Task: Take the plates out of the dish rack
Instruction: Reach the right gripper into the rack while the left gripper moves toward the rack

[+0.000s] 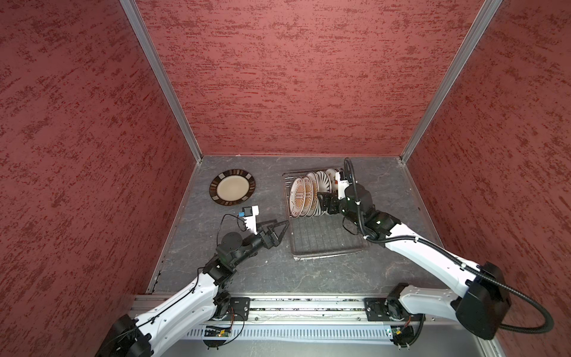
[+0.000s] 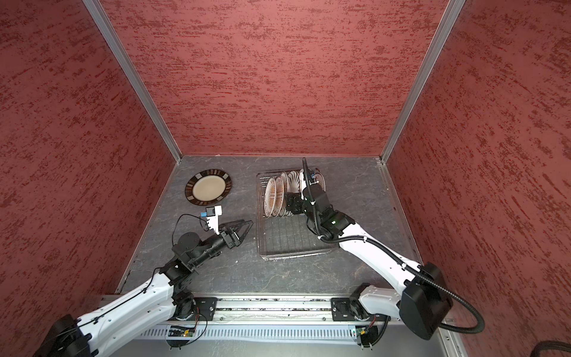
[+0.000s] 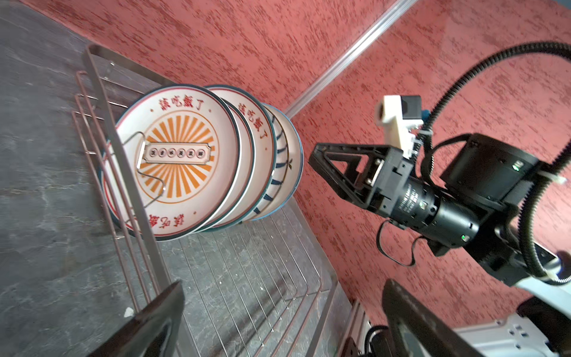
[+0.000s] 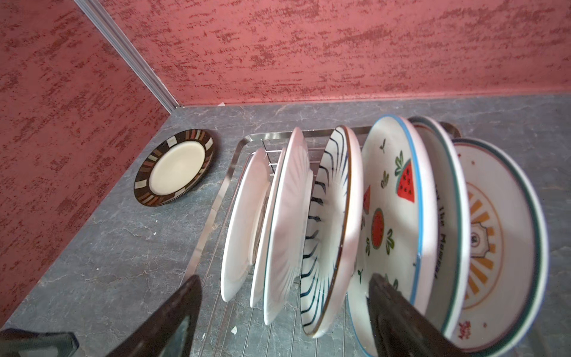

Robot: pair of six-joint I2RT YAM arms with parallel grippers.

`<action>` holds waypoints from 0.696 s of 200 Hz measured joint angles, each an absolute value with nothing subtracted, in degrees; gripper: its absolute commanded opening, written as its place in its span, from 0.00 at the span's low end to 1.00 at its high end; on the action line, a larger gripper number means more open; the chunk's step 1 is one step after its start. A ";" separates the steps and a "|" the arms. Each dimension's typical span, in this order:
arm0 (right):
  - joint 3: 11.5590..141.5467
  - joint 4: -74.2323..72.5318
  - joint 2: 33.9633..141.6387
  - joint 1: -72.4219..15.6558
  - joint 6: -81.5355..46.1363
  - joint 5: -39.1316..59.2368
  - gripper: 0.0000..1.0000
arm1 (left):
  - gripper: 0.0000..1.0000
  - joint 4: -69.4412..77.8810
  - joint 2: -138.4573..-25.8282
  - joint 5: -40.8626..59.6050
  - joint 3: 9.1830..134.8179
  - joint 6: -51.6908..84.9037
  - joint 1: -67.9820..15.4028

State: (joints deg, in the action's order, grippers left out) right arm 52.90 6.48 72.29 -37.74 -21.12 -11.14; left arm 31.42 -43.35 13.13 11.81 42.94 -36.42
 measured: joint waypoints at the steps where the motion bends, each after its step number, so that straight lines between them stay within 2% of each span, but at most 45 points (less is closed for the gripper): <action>1: 52.90 6.46 72.38 -37.74 -21.15 -11.20 0.69 | 0.99 31.51 -43.42 13.08 11.81 42.92 -36.49; 31: 53.49 5.85 75.90 -37.74 -20.43 -13.93 0.65 | 0.99 34.41 -44.23 8.88 11.86 39.88 -41.63; 139: 59.40 6.50 86.48 -36.99 -20.08 -21.93 0.29 | 0.99 34.79 -48.42 -0.01 14.28 33.89 -47.29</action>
